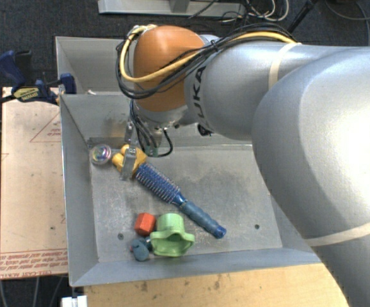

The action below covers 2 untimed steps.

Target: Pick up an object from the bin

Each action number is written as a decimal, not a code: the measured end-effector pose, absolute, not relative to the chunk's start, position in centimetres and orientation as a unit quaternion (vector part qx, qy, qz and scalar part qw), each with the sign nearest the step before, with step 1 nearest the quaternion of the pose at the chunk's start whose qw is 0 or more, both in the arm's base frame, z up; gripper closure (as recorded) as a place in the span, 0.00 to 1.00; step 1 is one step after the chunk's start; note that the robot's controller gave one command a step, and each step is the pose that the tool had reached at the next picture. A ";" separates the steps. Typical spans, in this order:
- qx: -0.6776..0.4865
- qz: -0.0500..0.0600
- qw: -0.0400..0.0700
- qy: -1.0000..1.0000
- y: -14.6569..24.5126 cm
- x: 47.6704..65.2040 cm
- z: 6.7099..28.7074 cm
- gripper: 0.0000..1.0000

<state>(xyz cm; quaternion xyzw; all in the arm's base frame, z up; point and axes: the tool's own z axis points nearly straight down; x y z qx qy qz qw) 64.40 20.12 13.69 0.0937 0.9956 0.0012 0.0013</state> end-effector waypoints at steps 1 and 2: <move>0.084 0.001 0.002 0.996 18.4 64.5 7.3 0.00; 0.084 0.003 0.006 0.996 18.5 64.7 7.9 1.00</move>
Offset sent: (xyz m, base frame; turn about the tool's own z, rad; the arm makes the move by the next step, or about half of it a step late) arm 0.0000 -0.0170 -0.0623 -0.0208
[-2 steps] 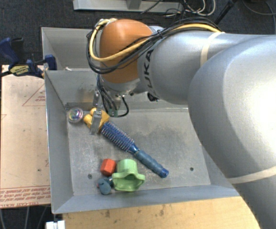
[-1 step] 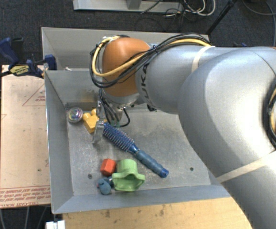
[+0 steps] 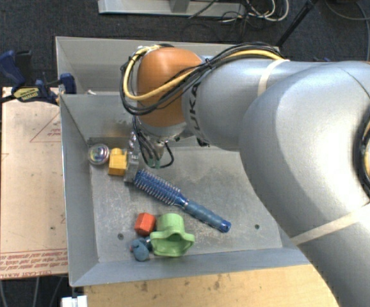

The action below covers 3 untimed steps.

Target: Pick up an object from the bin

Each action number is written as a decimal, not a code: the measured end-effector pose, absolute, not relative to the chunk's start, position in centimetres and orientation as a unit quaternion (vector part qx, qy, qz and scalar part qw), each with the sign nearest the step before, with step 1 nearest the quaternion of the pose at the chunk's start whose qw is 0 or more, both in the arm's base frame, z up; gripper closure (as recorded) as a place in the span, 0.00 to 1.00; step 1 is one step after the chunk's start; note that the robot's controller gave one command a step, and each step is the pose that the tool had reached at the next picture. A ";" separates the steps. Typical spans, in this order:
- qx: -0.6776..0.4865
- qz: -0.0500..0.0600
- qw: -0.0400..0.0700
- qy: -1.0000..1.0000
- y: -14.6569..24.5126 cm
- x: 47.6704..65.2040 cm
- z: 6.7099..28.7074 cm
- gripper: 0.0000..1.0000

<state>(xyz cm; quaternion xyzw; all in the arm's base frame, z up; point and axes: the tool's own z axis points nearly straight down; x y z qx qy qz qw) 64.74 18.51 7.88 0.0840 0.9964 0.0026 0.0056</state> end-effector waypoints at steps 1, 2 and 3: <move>0.084 0.002 0.002 0.996 18.5 64.5 7.6 0.00; 0.176 0.002 0.002 0.984 19.5 63.0 7.2 0.00; 0.177 0.003 0.004 0.984 19.5 63.2 7.4 1.00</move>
Offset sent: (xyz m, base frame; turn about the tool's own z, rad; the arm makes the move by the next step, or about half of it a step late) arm 0.0000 0.0000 0.0000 0.0000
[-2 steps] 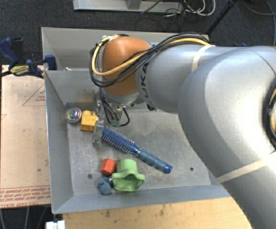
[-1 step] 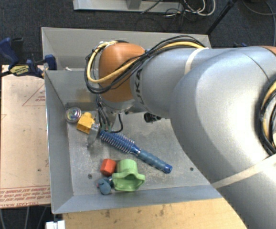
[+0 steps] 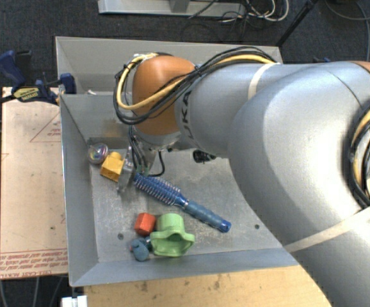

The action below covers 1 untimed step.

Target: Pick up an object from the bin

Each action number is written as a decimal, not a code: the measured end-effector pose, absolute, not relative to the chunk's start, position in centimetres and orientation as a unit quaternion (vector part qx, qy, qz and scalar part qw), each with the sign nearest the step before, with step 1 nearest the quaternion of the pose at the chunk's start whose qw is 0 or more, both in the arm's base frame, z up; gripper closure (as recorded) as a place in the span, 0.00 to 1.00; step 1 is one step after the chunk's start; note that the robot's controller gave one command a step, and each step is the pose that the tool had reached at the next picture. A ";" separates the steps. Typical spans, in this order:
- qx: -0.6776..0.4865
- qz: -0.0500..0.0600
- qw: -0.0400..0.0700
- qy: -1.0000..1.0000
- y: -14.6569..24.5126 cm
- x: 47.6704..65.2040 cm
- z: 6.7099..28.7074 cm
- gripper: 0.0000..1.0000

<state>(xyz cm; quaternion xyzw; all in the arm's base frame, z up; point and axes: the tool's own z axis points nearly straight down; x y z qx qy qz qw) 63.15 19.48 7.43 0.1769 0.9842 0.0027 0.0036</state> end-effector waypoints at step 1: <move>0.184 0.003 0.006 0.983 19.7 65.5 33.1 1.00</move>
Offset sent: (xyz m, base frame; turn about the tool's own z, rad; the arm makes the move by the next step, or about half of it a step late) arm 0.0213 0.0015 0.2511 0.0182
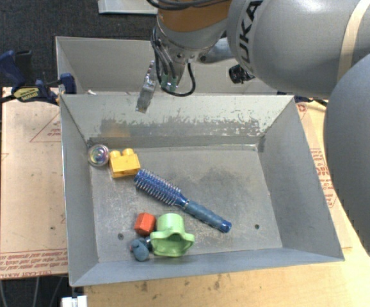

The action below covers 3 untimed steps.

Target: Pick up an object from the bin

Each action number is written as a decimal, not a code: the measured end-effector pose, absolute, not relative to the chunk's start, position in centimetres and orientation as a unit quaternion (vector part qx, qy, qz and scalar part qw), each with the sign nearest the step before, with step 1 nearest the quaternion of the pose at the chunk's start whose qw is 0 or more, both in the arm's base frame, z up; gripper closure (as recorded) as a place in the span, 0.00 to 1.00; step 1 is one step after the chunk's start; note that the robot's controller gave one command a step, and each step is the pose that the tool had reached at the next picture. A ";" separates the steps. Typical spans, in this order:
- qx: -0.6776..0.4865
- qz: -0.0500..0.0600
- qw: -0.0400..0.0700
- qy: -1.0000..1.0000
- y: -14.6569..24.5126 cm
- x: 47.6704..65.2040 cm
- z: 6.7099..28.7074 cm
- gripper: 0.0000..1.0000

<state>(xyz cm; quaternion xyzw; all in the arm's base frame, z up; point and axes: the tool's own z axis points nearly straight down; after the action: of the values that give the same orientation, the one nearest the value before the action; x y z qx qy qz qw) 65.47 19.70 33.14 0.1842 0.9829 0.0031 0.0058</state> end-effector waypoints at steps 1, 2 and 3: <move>0.227 -0.002 -0.004 0.974 18.1 61.4 21.9 1.00; 0.226 0.000 0.000 0.974 18.2 61.7 22.4 0.00; -0.010 0.001 0.001 1.000 15.7 59.3 7.2 0.00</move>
Offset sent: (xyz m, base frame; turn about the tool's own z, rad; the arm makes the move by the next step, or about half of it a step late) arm -0.0387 -0.0152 -0.1071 0.0885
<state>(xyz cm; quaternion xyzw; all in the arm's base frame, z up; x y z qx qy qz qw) 59.34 15.74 7.15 -0.0098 1.0000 0.0006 0.0013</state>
